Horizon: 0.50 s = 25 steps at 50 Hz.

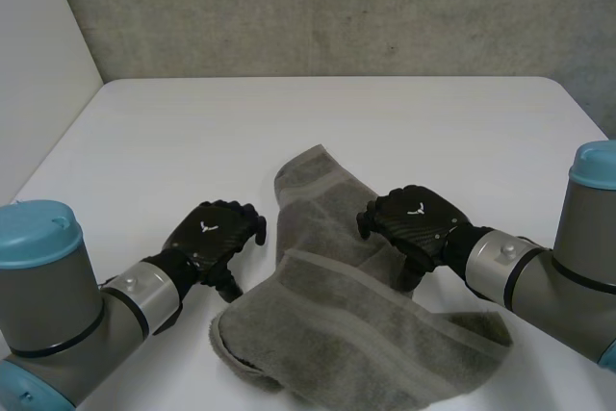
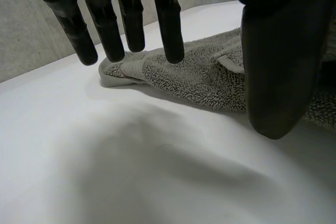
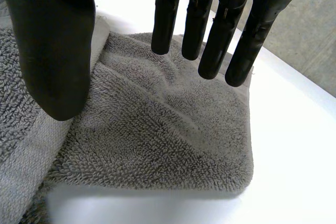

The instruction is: Fold the towel.

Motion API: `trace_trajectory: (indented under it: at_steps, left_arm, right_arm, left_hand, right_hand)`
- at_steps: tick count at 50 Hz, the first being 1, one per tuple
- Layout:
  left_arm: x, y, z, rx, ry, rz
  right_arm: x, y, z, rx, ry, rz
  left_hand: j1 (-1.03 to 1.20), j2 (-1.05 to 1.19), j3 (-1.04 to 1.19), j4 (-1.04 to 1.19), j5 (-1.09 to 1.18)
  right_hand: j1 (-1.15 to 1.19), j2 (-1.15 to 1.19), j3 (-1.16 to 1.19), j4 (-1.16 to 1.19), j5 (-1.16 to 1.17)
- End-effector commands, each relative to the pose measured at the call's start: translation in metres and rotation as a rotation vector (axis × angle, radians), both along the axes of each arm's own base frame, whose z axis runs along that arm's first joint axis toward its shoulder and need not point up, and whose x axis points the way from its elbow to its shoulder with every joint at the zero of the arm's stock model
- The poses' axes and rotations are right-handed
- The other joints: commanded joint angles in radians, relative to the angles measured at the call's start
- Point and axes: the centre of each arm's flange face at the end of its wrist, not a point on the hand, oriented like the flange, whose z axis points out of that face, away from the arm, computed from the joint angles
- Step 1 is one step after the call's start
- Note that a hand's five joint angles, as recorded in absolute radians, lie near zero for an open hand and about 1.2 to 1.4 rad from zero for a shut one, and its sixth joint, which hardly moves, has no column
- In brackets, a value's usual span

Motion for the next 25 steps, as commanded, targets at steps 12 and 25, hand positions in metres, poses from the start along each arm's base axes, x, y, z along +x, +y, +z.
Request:
trace_trajectory:
  at_steps: [12,25]
  left_arm:
    - [0.005,-0.004,0.004,-0.029,0.012,-0.020]
    - [0.010,-0.011,0.011,-0.056,0.020,0.010]
  right_arm:
    - [-0.003,-0.020,-0.007,0.039,0.015,-0.069]
    - [0.001,-0.017,0.011,0.018,0.004,-0.061]
  left_hand:
    - [-0.217,-0.225,-0.225,-0.222,-0.207]
    - [-0.205,-0.214,-0.213,-0.210,-0.195]
  right_hand:
    - [-0.399,-0.442,-0.440,-0.441,-0.229]
    - [-0.399,-0.442,-0.440,-0.441,-0.229]
